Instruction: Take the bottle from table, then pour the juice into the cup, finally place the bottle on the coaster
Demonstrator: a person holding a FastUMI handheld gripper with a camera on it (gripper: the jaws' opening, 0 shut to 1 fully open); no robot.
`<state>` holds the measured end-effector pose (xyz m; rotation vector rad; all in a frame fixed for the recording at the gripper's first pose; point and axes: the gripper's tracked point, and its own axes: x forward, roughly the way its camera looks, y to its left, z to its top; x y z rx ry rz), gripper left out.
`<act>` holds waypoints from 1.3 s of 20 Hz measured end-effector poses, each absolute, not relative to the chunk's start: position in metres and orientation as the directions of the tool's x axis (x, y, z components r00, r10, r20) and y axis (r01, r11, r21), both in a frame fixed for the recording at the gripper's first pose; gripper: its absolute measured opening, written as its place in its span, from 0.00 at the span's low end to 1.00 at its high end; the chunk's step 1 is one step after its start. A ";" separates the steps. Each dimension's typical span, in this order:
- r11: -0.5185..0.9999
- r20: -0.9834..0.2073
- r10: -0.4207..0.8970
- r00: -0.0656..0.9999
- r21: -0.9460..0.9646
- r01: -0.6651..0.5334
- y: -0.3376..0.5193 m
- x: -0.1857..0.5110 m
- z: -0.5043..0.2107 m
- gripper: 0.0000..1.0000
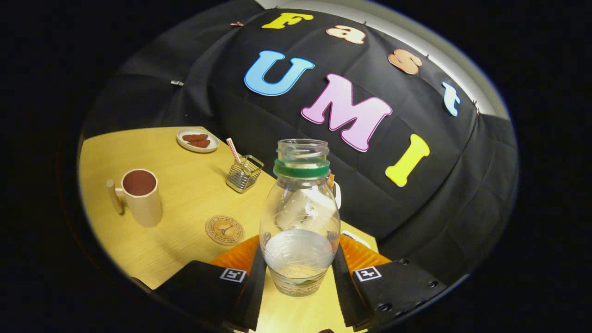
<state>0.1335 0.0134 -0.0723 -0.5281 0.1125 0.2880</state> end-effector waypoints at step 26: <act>0.426 -0.179 0.264 0.948 -0.860 -0.281 0.122 0.126 -0.089 0.69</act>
